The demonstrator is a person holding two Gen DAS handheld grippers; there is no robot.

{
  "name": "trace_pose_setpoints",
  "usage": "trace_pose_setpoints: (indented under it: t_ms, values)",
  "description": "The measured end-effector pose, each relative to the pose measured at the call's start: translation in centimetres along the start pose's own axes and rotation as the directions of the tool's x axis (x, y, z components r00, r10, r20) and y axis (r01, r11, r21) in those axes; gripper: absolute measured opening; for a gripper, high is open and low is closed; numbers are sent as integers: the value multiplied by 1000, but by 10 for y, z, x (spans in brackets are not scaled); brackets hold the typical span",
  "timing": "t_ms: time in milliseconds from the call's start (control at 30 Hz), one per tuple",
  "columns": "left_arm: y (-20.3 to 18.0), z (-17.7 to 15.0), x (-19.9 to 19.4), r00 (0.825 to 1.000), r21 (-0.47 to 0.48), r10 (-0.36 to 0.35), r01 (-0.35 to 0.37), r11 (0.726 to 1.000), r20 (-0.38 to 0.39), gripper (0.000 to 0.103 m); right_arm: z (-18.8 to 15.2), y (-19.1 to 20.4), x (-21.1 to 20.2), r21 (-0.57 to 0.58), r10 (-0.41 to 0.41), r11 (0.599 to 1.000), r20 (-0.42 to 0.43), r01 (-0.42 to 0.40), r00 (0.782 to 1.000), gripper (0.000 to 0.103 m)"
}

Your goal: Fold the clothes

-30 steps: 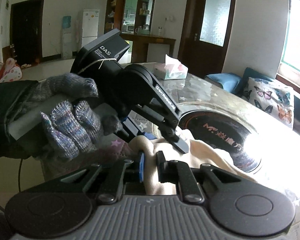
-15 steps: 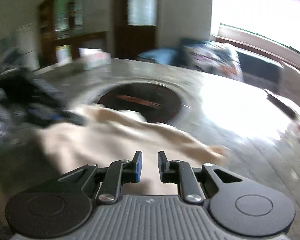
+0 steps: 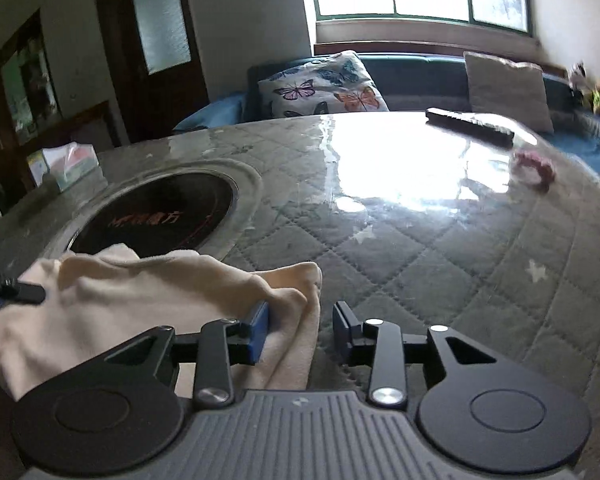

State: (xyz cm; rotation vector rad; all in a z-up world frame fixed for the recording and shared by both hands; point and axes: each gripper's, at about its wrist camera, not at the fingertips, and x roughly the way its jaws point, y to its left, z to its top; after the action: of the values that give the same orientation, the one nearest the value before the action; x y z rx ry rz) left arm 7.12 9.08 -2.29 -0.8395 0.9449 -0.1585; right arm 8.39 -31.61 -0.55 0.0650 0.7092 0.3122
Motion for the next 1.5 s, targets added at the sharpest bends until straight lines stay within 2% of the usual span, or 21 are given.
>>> trace_pose_setpoints:
  t_ms: [67,100,133,233,500,667,900,1133,1267,1367,1467,1500]
  values:
    - [-2,-1,0,1000,10,8,-8,1000,4,17,0,-2,-1,27,19,999,-1,-19,1000,36]
    - [-3,-1,0,1000,15,12,-12,1000,6,17,-1,-2,-1,34,33,999,-3,-33,999,30]
    - [-5,-2,0,1000,20,17,-17,1000,9,17,-1,-1,-2,37,48,998,-5,-48,999,20]
    - [-13,-4,-1,999,42,28,-29,999,18,16,-2,2,-7,33,60,998,9,-60,998,10]
    - [-68,-4,0,999,173,-3,-3,985,34,15,9,-6,-48,30,49,998,119,-53,992,8]
    - [-110,-10,24,1000,246,-27,25,969,5,15,18,-26,-73,21,-25,1000,173,22,985,8]
    - [-173,-23,67,997,346,-49,64,936,-51,15,36,-69,-98,35,-155,988,215,151,964,8]
    - [-217,-37,110,996,417,-30,65,906,-89,15,48,-109,-101,63,-250,968,218,242,943,8]
    - [-232,-41,128,993,437,-22,69,897,-112,15,49,-127,-95,87,-281,960,212,268,936,8]
    - [-241,-46,139,993,476,-9,64,877,-117,15,47,-137,-90,98,-301,953,204,286,932,8]
    - [-243,-50,150,994,511,35,23,859,-102,18,42,-146,-81,105,-327,944,172,313,929,9]
    - [-242,-50,152,994,522,49,9,853,-96,26,40,-150,-77,104,-334,941,156,321,930,12]
